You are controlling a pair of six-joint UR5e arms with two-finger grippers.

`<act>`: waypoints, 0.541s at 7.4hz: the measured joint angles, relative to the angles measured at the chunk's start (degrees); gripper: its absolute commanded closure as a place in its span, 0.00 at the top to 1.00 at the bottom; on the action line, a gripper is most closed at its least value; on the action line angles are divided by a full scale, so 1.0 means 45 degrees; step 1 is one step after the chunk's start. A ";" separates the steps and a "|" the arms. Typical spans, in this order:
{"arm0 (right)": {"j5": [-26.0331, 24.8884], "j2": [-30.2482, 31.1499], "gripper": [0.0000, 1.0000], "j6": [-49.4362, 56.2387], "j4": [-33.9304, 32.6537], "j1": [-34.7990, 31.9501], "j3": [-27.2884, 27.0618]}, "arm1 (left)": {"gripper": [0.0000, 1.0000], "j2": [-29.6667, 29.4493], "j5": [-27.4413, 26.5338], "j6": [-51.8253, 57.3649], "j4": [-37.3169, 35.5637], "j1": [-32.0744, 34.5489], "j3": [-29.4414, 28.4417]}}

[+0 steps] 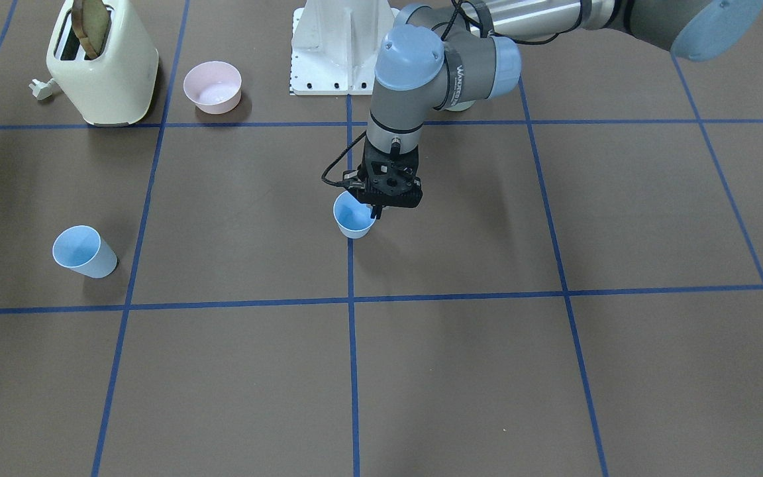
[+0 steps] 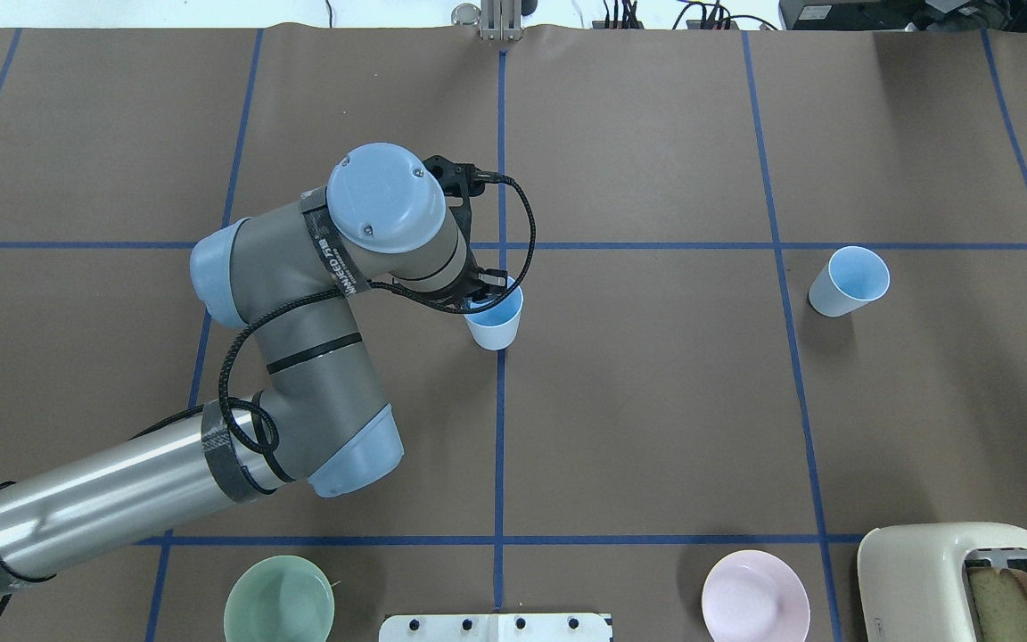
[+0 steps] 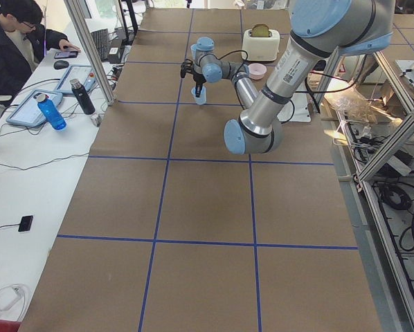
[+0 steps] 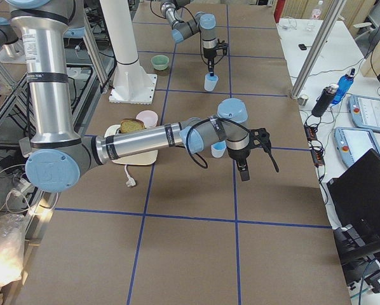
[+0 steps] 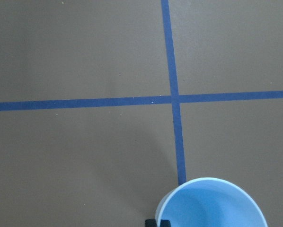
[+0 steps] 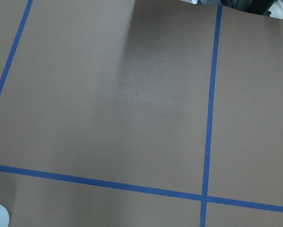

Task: Stack blue cups with both arms
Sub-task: 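Carry the cup with the left gripper to the table center and set it down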

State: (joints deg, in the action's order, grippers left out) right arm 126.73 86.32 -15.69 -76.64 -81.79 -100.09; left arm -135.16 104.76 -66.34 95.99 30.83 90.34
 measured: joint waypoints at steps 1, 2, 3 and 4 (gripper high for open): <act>0.0001 -0.0001 1.00 -0.0006 0.0000 0.0000 -0.0003 | 0.12 -0.0025 -0.0155 0.0008 0.0013 -0.0124 -0.0049; 0.0001 -0.0002 1.00 -0.0004 0.0000 0.0001 -0.0003 | 0.22 -0.0057 -0.0245 0.0027 0.0025 -0.0210 -0.0103; 0.0001 0.0000 1.00 0.0004 0.0000 0.0001 -0.0004 | 0.34 -0.0066 -0.0287 0.0057 0.0036 -0.0267 -0.0143; 0.0001 0.0009 1.00 0.0004 0.0000 0.0005 -0.0004 | 0.70 -0.0065 -0.0309 0.0086 0.0047 -0.0317 -0.0174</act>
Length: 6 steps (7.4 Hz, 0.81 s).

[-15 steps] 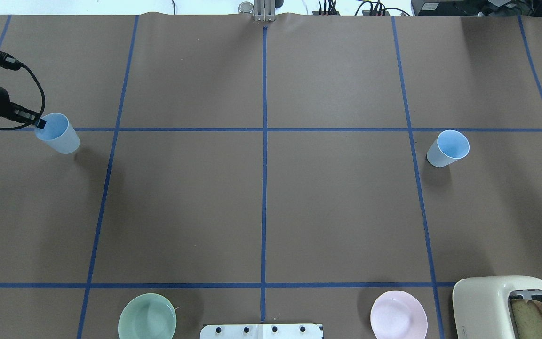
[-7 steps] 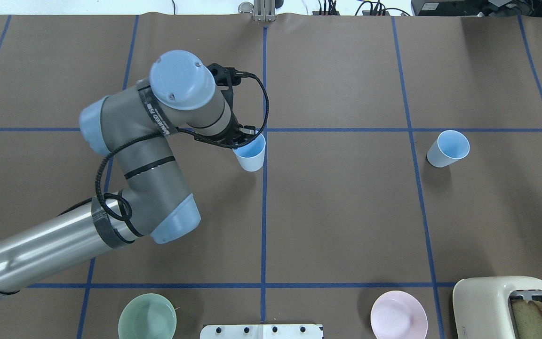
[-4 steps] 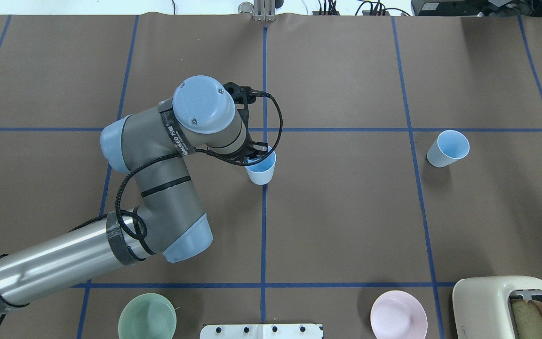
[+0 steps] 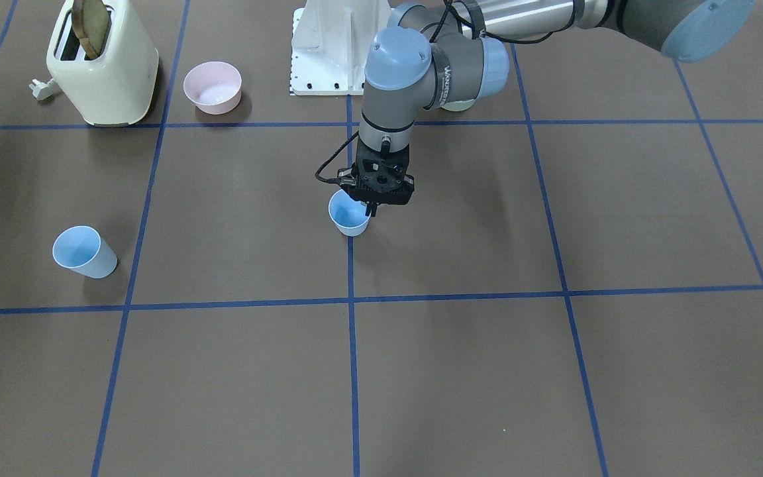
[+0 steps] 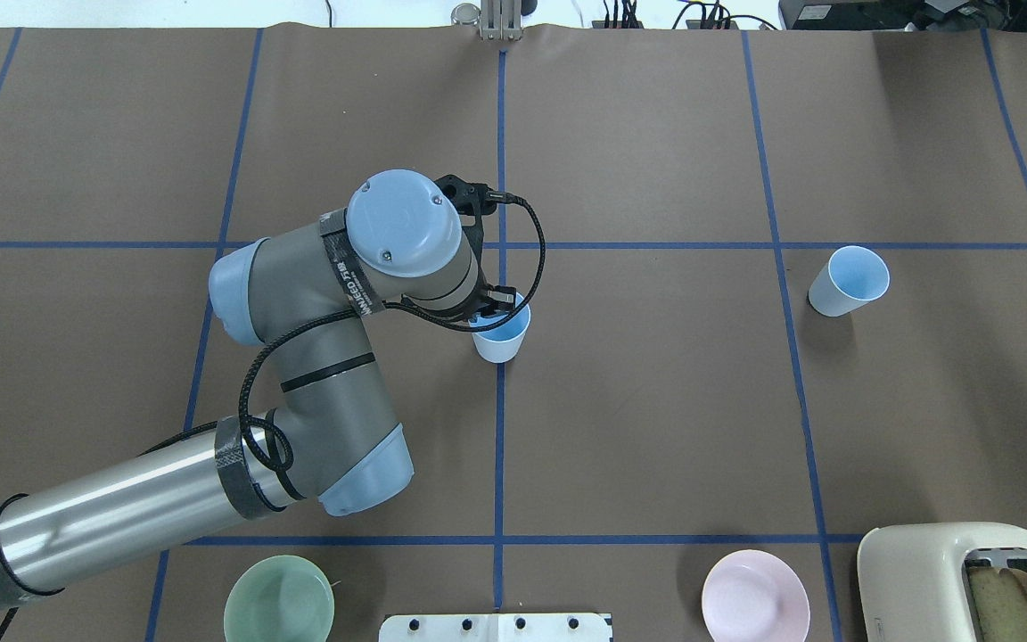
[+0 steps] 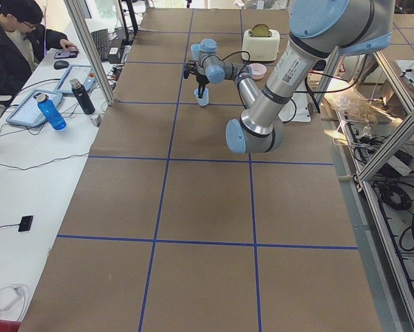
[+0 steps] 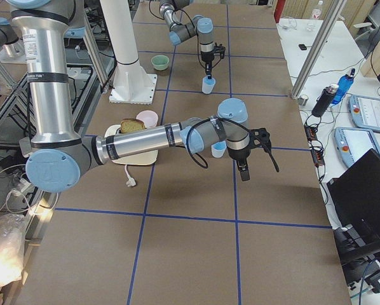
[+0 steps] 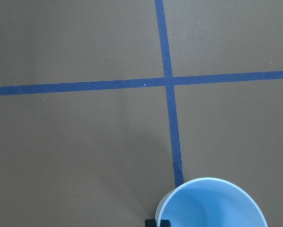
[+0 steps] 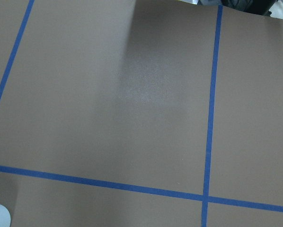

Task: Stack blue cups with both arms
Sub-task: 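Carry the cup with the left gripper to the table center and set it down, then open the left gripper and withdraw the left arm away from the cup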

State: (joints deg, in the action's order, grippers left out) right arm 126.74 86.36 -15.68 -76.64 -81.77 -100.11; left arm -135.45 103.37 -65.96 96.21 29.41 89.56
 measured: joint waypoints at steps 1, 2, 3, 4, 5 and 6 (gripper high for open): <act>0.0000 0.0001 1.00 -0.0002 0.0000 0.0004 0.0002 | 0.97 0.0018 -0.0057 0.0021 0.0023 -0.0035 -0.0007; 0.0000 -0.0004 1.00 -0.0002 -0.0003 0.0005 0.0010 | 0.98 0.0057 -0.0161 0.0050 0.0058 -0.0050 0.0042; 0.0005 -0.0009 1.00 -0.0007 -0.0012 0.0006 0.0016 | 0.98 0.0093 -0.0204 0.0165 0.0042 -0.0002 0.0282; 0.0018 -0.0016 1.00 -0.0011 -0.0017 0.0034 0.0018 | 0.98 0.0190 -0.0147 0.0480 -0.0050 0.0243 0.0676; 0.0049 -0.0024 1.00 -0.0012 -0.0015 0.0089 0.0017 | 0.98 0.0457 0.0235 0.1123 -0.0362 0.0866 0.1115; 0.0192 -0.0027 1.00 -0.0012 -0.0015 0.0152 -0.0061 | 0.98 0.0913 0.1002 0.2071 -0.0958 0.1786 0.1635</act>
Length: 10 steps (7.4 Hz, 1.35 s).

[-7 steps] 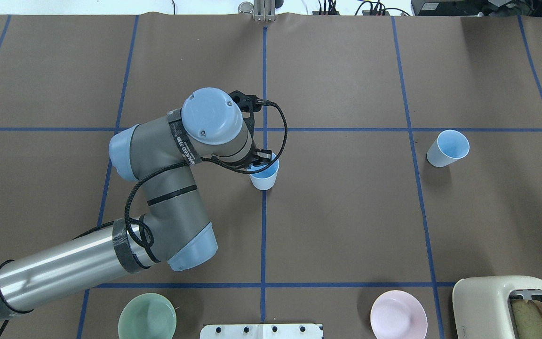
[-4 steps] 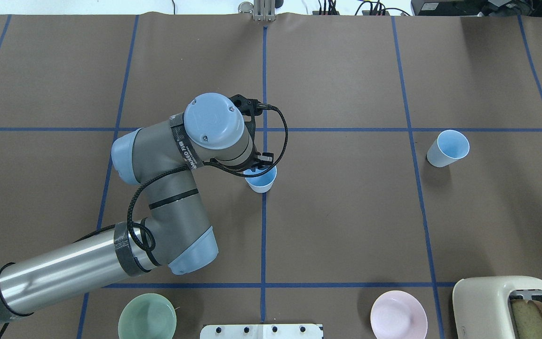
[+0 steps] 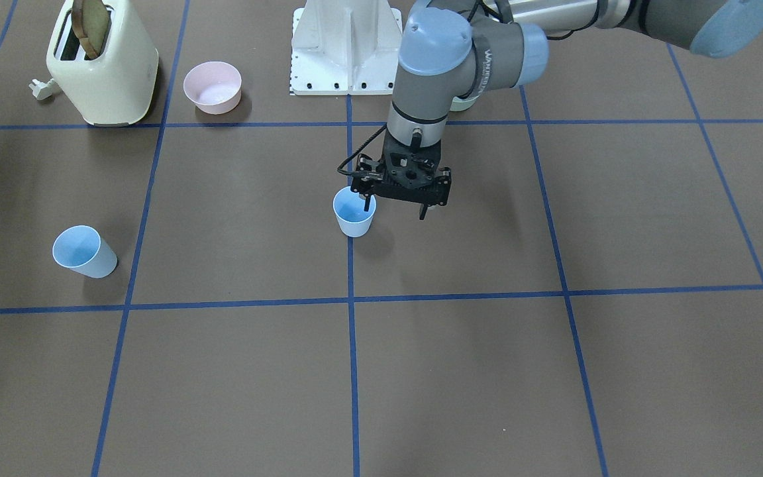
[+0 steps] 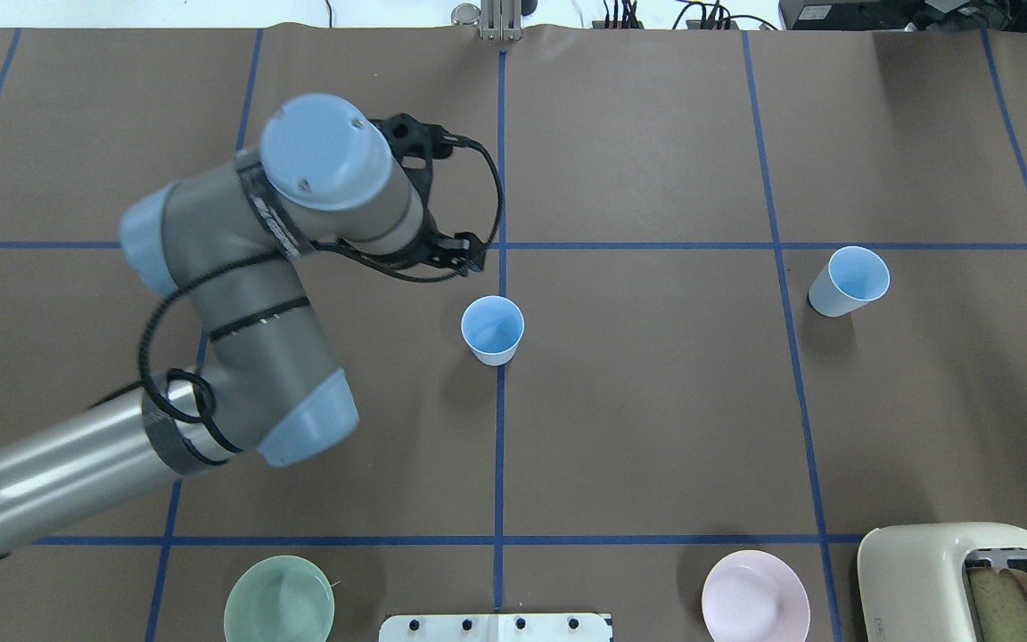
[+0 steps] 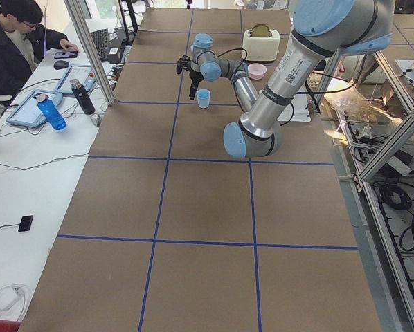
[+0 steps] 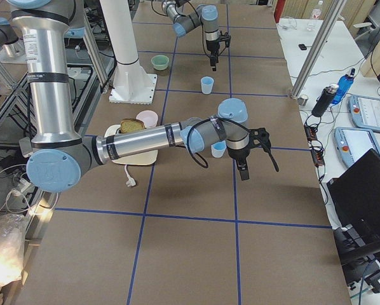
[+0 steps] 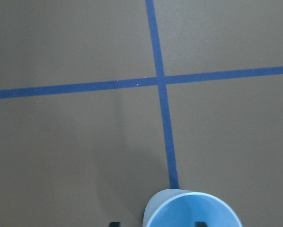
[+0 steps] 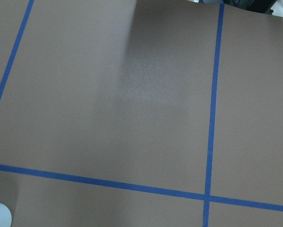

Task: Stack blue cups with both arms
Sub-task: 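Open the left gripper and withdraw the left arm away from the cup, then move the right gripper to the other light-blue cup and grasp it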

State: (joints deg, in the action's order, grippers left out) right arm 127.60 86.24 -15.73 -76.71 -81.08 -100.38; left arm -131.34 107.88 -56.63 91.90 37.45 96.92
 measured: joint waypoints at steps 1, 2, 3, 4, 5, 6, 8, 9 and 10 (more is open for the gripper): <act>0.0378 -0.0003 1.00 -0.0005 -0.0013 0.0042 -0.0202 | 0.98 0.0702 0.0998 0.1484 -0.0758 0.1303 0.0599; 0.0917 0.0013 1.00 -0.0061 -0.0016 0.0057 -0.0409 | 0.98 0.1429 0.1999 0.3516 -0.1511 0.2839 0.0982; 0.1585 0.0074 1.00 -0.0205 -0.0007 0.0071 -0.0550 | 0.98 0.2101 0.2895 0.6044 -0.2305 0.4515 0.1076; 0.2143 0.0153 1.00 -0.0330 0.0005 0.0095 -0.0631 | 0.98 0.2686 0.3450 0.8438 -0.3029 0.6006 0.1028; 0.2446 0.0232 1.00 -0.0378 0.0011 0.0164 -0.0708 | 0.98 0.3392 0.3744 1.0764 -0.3551 0.7440 0.0886; 0.2548 0.0300 1.00 -0.0387 0.0022 0.0289 -0.0784 | 0.98 0.4121 0.4036 1.2911 -0.3782 0.8857 0.0507; 0.2433 0.0339 1.00 -0.0445 0.0133 0.0734 -0.0889 | 0.98 0.5449 0.5003 1.5495 -0.3662 1.0902 -0.1173; 0.1977 0.0344 1.00 -0.0524 0.0158 0.1120 -0.0898 | 0.98 0.6124 0.5259 1.5894 -0.2908 1.1664 -0.1961; 0.1258 0.0334 1.00 -0.0704 0.0166 0.1679 -0.0903 | 0.98 0.6829 0.5358 1.5950 -0.1889 1.2224 -0.2339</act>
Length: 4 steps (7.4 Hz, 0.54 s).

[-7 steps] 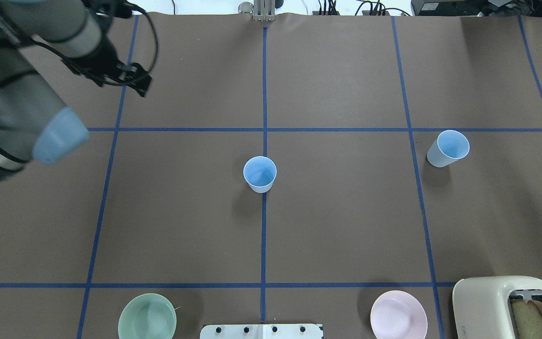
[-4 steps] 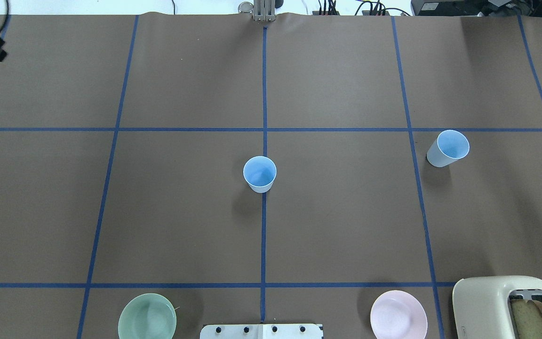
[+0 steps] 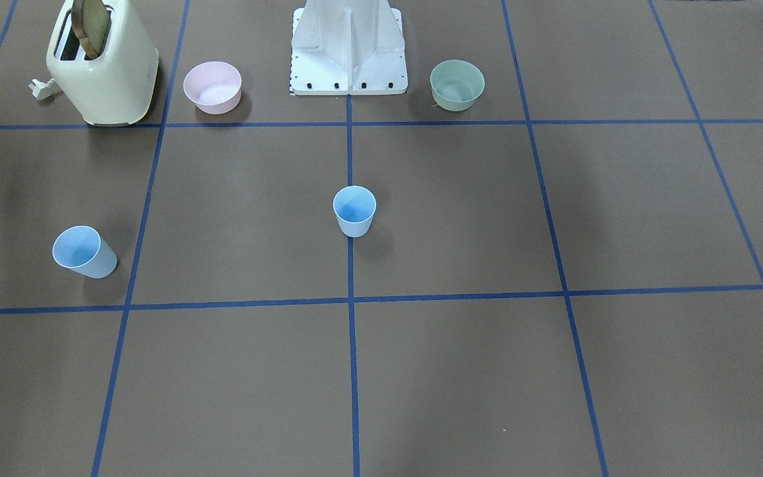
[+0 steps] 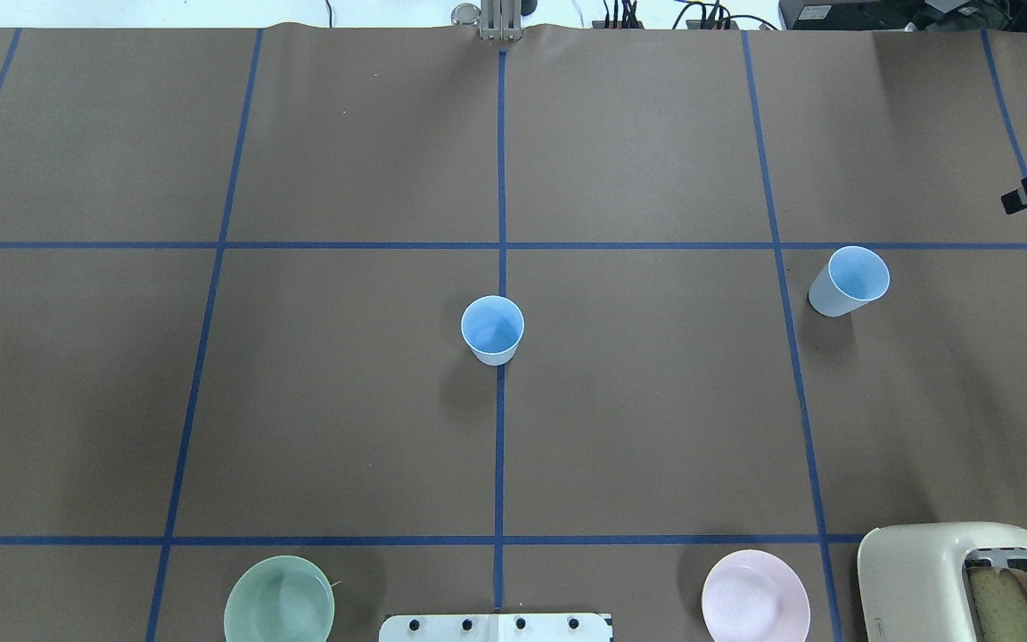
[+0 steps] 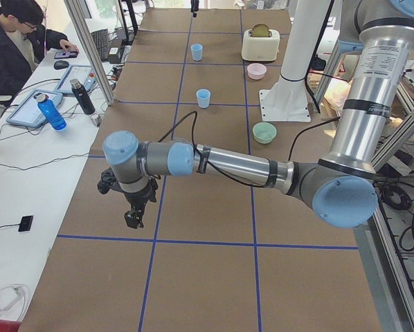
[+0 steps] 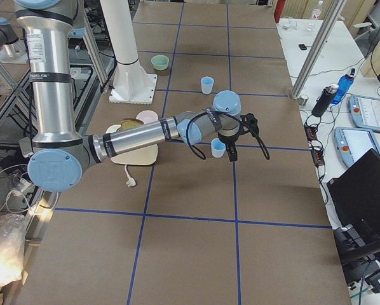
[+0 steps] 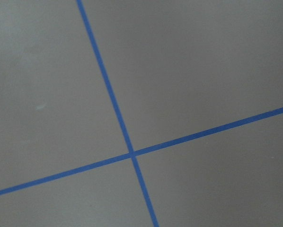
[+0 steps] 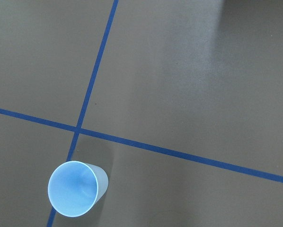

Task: Stack blue cups with both arms
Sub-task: 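Move the right gripper to the other light-blue cup and grasp it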

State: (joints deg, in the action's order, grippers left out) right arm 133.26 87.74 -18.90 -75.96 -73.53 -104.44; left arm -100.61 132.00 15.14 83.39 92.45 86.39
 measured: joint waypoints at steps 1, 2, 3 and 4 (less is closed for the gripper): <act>-0.0825 -0.0056 1.00 -0.0456 0.0008 0.0759 0.0001 | 0.98 0.0475 0.0034 -0.0049 0.0655 0.0277 -0.0125; -0.1580 -0.0149 1.00 -0.1018 0.0016 0.1608 0.0014 | 0.98 0.0840 0.0051 -0.0072 0.1047 0.0380 -0.0139; -0.2108 -0.0268 1.00 -0.1368 0.0050 0.2359 0.0068 | 0.98 0.1045 0.0058 -0.0075 0.1314 0.0415 -0.0143; -0.2355 -0.0466 0.99 -0.1516 0.0120 0.2849 0.0247 | 0.98 0.1130 0.0061 -0.0075 0.1455 0.0423 -0.0166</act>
State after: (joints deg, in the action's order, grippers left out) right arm 122.67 85.65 -25.72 -75.42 -60.71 -103.33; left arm -95.53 132.27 14.80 89.94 94.36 85.65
